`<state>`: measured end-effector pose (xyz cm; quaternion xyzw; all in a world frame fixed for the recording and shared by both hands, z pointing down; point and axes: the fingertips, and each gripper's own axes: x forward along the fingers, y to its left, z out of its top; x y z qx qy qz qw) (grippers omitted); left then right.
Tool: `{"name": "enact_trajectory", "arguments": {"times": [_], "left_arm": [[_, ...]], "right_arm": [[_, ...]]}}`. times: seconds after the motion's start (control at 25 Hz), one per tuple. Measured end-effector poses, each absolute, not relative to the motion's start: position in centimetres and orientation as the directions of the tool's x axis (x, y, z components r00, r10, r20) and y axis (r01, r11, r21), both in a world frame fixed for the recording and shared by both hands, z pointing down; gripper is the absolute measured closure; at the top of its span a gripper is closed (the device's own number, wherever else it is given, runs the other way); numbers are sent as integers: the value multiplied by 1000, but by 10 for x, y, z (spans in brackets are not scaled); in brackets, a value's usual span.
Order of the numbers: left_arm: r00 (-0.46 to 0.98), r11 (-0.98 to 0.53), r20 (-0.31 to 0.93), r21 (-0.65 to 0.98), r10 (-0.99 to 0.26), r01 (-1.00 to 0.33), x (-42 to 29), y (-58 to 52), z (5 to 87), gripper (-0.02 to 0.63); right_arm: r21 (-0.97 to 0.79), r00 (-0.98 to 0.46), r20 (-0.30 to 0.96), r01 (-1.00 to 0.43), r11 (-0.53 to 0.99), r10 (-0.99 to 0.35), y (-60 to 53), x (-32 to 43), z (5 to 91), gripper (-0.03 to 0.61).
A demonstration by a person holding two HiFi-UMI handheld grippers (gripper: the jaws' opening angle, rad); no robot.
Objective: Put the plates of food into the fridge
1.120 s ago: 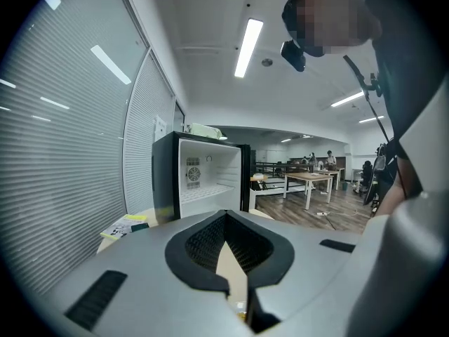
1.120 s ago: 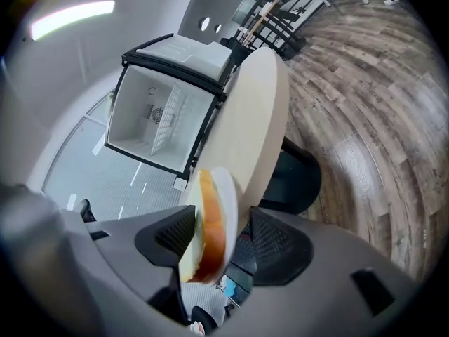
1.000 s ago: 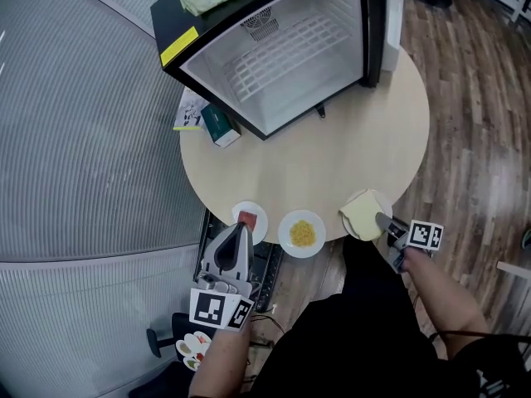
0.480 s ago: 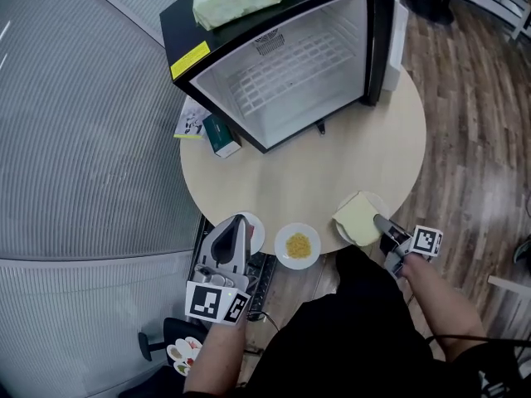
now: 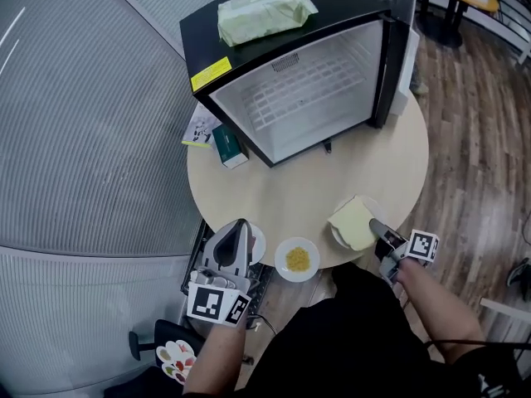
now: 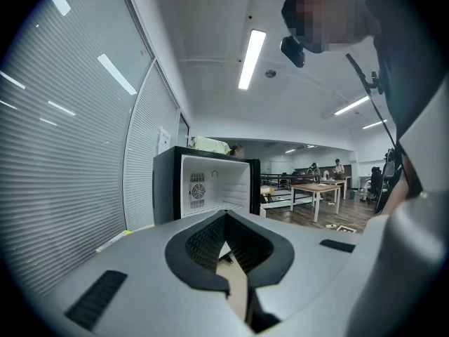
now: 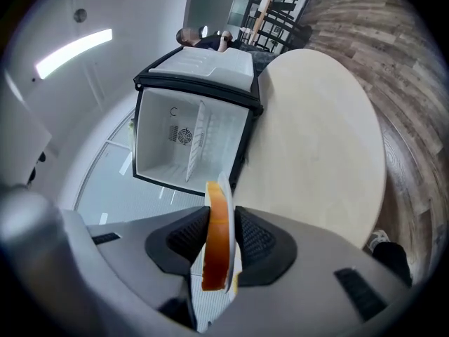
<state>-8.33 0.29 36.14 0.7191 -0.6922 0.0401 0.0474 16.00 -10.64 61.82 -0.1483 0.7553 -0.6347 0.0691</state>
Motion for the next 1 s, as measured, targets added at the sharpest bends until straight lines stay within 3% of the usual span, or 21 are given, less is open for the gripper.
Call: {"name": "enact_trajectory", "arguments": {"times": [1.0], "left_arm": [[-109,107,55,-33,-993,-994,-135,-21,325,611]], "right_arm": [[-966,-939,85,-159,202,-332,-228,69,539,457]]}}
